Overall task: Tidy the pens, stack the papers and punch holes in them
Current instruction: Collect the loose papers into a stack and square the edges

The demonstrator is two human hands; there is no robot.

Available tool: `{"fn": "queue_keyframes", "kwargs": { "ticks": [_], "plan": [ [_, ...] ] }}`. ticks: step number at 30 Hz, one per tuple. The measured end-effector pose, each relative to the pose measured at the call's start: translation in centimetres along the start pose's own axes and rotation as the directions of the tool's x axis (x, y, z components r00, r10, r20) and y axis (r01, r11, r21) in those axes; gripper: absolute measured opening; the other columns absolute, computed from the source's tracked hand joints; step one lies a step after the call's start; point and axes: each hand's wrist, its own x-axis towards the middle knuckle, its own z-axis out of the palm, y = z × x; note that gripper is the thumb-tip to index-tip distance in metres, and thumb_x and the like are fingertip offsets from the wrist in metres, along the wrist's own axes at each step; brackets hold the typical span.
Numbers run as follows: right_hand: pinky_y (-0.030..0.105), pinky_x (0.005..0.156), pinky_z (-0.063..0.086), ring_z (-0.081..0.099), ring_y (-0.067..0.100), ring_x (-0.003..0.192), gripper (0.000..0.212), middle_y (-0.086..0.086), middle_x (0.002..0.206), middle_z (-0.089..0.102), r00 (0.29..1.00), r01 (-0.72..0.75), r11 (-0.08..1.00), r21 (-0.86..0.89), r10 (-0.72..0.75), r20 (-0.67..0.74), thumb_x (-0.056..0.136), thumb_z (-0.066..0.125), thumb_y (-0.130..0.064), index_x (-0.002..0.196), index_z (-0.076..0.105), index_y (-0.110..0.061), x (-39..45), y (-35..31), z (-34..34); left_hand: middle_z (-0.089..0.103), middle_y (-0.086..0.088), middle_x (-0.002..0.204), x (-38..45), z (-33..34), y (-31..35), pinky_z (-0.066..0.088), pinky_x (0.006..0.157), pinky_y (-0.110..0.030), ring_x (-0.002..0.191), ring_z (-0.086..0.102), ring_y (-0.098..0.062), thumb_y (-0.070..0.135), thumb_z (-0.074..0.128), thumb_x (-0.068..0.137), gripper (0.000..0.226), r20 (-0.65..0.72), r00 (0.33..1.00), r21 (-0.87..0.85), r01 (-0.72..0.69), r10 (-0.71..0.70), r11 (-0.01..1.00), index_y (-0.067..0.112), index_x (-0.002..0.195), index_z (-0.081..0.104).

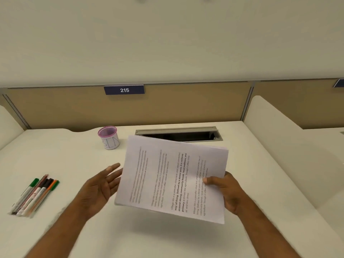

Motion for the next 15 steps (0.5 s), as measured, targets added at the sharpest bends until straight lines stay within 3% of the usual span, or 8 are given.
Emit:
{"fn": "queue_keyframes", "kwargs": {
  "ticks": [3,6,10,15],
  "plan": [
    [0.046,0.07,0.06,0.071,0.043,0.089,0.036,0.021,0.103,0.073,0.998,-0.035,0.993,-0.111,0.041,0.056,0.067,0.075,-0.007,0.103,0.071,-0.013,-0.2,-0.4,0.2,0.069,-0.016,0.123,-0.2,1.2,0.9,0.059,0.081,-0.04,0.104,0.07,-0.029,0.038,0.065,0.086,0.054,0.172,0.983,0.283,0.018,-0.069,0.959,0.015,0.135,0.059],
    [0.046,0.071,0.061,0.072,0.041,0.089,0.039,0.019,0.101,0.074,0.994,-0.056,0.979,-0.195,0.072,0.08,0.068,0.075,-0.009,0.107,0.069,-0.012,-0.3,-0.4,0.8,0.069,-0.02,0.12,-0.3,3.2,0.2,0.058,0.079,-0.048,0.105,0.069,-0.04,0.037,0.072,0.08,0.05,0.151,0.975,0.437,0.083,-0.164,0.896,0.02,0.126,0.064],
    [0.046,0.077,0.061,0.074,0.032,0.09,0.027,0.011,0.1,0.077,0.998,0.01,0.949,-0.314,0.009,0.057,0.081,0.075,-0.006,0.106,0.07,-0.012,-0.5,-0.3,1.4,0.072,-0.02,0.112,-0.4,4.2,-0.4,0.058,0.076,-0.048,0.094,0.073,-0.036,0.032,0.075,0.074,0.05,0.014,0.997,0.461,0.058,-0.073,0.886,0.015,0.12,0.067],
    [0.042,0.078,0.062,0.074,0.02,0.085,0.014,0.001,0.094,0.076,0.983,0.11,0.879,-0.464,-0.164,-0.079,0.086,0.071,-0.012,0.095,0.071,-0.023,-0.5,0.8,2.8,0.076,-0.012,0.102,-0.2,5.4,-1.3,0.058,0.081,-0.046,0.094,0.073,-0.032,0.035,0.075,0.083,0.032,0.004,0.993,0.532,-0.098,0.114,0.841,0.017,0.109,0.073]
  ]
}}
